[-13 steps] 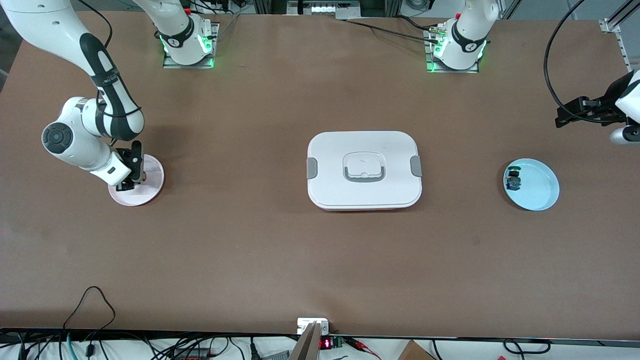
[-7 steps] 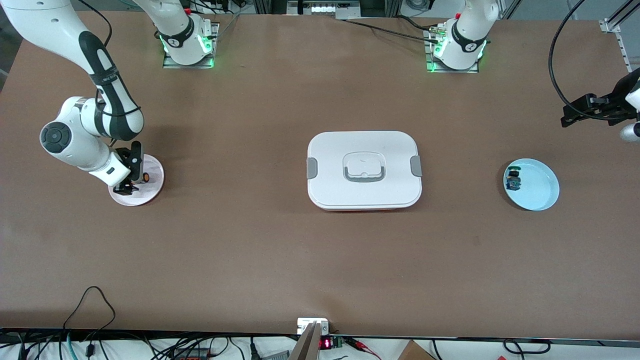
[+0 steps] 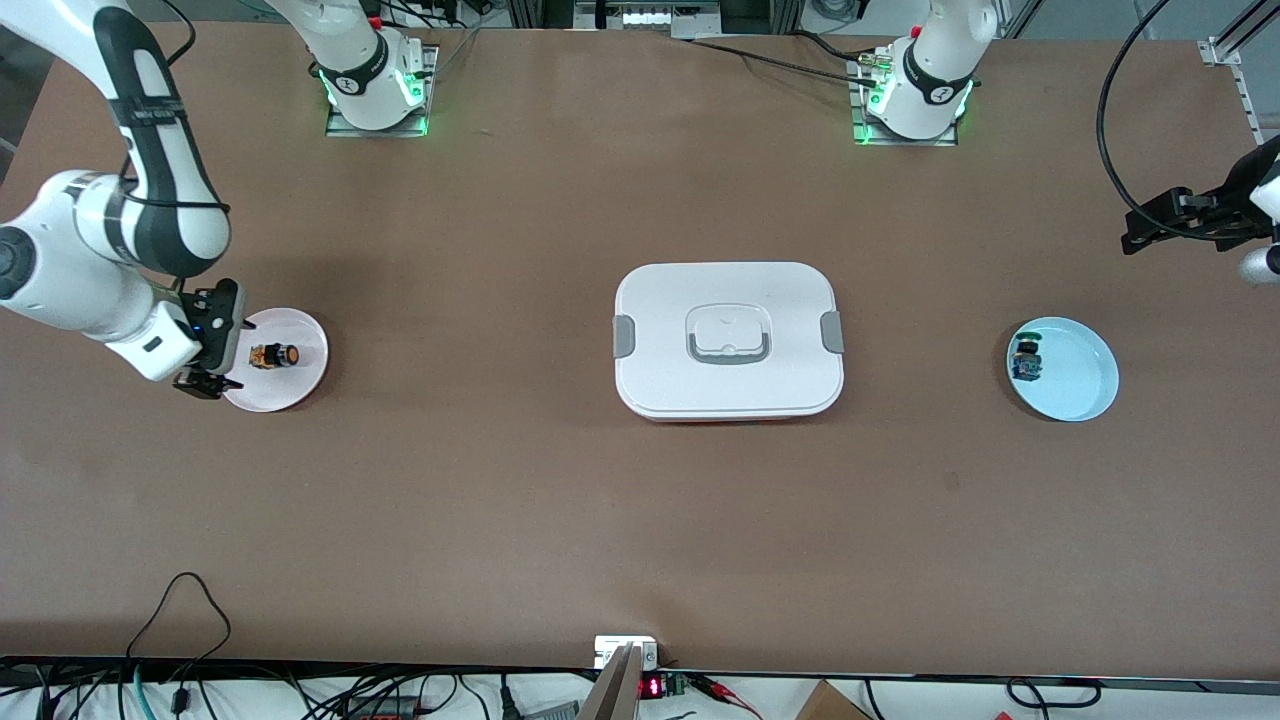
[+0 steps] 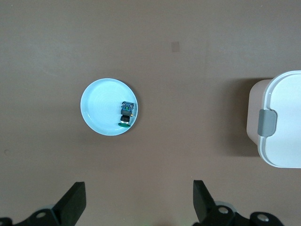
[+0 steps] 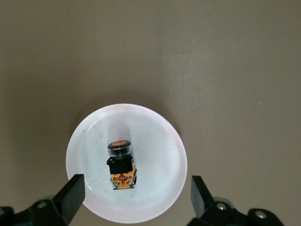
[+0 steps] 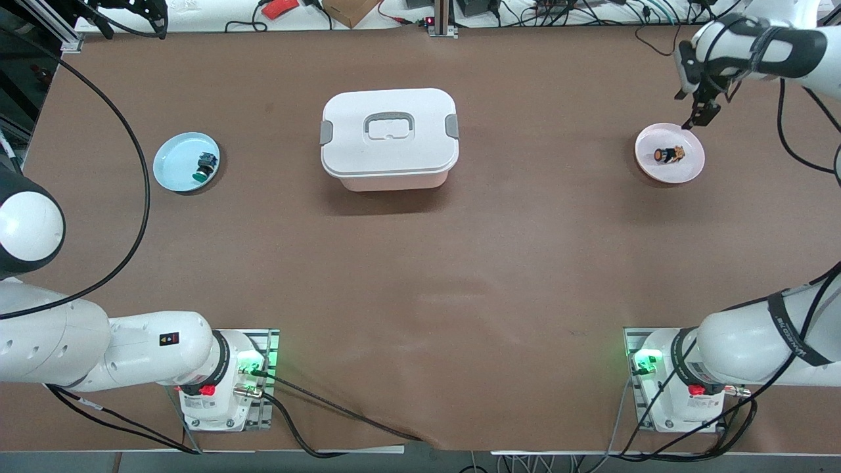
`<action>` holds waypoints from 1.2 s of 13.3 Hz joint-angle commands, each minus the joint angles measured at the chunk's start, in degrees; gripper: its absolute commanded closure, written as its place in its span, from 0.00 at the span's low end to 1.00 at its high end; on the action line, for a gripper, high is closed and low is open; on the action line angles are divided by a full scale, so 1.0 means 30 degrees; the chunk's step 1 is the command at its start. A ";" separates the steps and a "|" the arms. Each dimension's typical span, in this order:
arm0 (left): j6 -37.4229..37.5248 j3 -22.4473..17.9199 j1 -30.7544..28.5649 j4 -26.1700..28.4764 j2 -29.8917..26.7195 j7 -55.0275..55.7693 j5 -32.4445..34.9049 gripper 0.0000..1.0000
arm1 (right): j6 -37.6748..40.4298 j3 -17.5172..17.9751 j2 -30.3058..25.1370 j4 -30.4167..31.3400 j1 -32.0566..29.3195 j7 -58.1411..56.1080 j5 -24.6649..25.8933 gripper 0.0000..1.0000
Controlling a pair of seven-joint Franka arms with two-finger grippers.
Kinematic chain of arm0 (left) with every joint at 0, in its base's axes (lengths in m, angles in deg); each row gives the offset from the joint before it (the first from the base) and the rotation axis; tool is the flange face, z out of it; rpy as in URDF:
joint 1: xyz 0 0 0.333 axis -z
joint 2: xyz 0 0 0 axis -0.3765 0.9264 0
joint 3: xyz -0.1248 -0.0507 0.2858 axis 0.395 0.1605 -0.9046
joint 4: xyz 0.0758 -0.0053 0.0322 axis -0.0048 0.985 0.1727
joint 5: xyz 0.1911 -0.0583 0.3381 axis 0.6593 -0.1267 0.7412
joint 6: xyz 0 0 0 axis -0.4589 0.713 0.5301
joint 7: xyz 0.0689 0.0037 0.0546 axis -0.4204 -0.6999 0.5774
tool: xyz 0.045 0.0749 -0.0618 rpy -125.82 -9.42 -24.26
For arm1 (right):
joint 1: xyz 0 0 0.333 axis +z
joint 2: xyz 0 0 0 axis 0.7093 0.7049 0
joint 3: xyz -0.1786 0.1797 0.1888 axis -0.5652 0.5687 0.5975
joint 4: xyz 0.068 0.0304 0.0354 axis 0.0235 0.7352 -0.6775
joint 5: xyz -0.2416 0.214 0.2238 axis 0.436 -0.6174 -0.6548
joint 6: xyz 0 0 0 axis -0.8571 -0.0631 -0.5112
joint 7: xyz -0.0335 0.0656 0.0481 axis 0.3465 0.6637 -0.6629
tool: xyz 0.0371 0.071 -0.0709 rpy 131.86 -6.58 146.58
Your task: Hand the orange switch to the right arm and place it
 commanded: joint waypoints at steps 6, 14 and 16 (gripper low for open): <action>0.0504 0.0028 0.0009 -0.0559 0.0192 -0.0020 -0.0348 0.00 | 0.4817 0.0301 -0.2154 -0.3925 0.0621 1.1431 -0.0249 0.00; 0.0562 0.0116 0.0067 -0.0559 0.0133 0.0069 -0.0377 0.00 | 0.9768 0.0330 -0.2829 -0.5626 0.1295 2.8115 -0.0278 0.00; 0.0562 0.0116 0.0067 -0.0559 0.0133 0.0097 -0.0377 0.00 | 1.0564 0.0273 -0.2917 -0.5889 0.1560 2.8890 -0.0249 0.00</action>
